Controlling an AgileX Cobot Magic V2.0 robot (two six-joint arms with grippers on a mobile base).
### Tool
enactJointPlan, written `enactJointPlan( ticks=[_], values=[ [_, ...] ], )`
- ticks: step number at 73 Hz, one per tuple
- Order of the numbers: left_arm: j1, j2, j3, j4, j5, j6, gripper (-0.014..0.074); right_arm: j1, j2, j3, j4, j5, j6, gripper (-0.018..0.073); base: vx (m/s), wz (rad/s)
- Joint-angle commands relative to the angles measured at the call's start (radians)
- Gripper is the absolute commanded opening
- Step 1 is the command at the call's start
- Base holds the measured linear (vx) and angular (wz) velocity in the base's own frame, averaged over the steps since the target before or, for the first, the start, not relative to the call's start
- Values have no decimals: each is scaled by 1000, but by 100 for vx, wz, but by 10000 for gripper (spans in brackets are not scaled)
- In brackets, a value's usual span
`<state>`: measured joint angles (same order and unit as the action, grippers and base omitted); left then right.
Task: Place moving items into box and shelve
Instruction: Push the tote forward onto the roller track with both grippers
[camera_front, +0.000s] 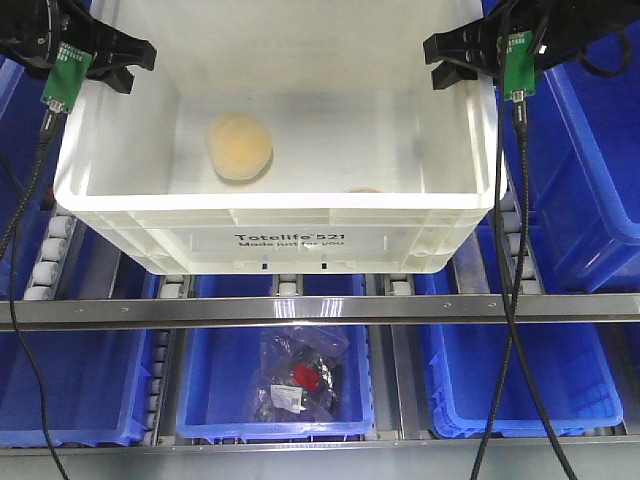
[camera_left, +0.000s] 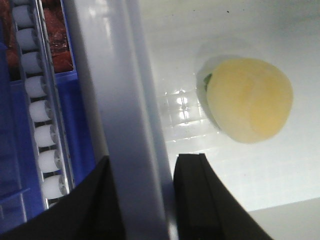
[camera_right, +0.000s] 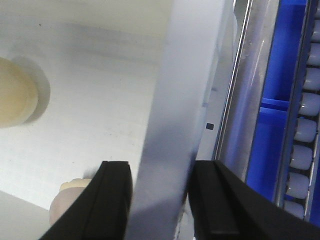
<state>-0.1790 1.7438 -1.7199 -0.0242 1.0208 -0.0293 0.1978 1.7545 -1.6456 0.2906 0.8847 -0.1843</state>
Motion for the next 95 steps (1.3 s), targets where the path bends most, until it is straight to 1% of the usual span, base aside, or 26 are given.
enactJointPlan(
  ticks=[1,7,34,75,85,95],
  values=[
    [-26,-52,-44,-66,-141,23,-17,27,-63,-52,181,-121,-42,-11,0,0],
    [-26,-40,-44,-67,-142,23,-17,27,-57,-52,193,-134,-59,-11,0,0],
    [-26,-1,-44,-67,-157,23,-17,27,-17,-52,214,-168,-59,-11,0,0],
    [-26,34,-44,-67,-191,23,-14,27,12,-52,214,-201,-59,-1,0,0],
    [-26,34,-44,-68,-200,23,10,27,12,-52,214,-197,-61,49,0,0],
    [-26,34,-44,-68,-198,23,76,27,12,-52,215,-193,-88,164,0,0]
  ],
)
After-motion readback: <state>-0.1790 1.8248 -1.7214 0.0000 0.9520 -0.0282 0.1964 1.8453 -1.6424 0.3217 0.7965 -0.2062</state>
